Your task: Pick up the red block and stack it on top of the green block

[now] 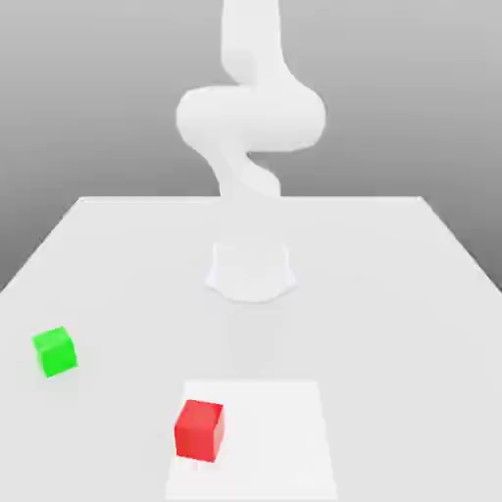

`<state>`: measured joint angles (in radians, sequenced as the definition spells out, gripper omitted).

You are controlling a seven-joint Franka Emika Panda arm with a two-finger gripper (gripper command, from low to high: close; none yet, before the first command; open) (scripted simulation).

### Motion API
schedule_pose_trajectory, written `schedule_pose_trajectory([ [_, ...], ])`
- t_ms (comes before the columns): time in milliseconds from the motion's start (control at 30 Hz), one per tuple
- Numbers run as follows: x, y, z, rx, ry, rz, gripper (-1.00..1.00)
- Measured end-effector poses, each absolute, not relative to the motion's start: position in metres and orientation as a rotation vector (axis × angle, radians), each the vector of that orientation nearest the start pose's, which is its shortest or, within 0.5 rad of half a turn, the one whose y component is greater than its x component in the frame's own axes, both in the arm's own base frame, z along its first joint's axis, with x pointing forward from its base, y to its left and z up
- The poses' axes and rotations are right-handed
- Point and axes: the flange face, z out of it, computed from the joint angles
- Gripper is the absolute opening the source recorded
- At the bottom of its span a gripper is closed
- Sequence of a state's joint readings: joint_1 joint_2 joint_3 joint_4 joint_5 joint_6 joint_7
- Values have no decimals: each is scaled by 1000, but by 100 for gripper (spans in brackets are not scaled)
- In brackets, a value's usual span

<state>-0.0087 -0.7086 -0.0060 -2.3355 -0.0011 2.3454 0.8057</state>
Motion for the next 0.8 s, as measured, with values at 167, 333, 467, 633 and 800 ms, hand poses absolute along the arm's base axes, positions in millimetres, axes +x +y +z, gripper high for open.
schedule_pose_trajectory([
  [167,435,-21,562,-2576,1183,-738,0],
  [333,461,-36,456,-2649,1282,-535,0],
  [467,463,-47,370,-2695,1359,-364,0],
  [633,443,-61,268,-2736,1458,-141,0],
  [800,423,-65,189,-2756,1504,-6,0],
])
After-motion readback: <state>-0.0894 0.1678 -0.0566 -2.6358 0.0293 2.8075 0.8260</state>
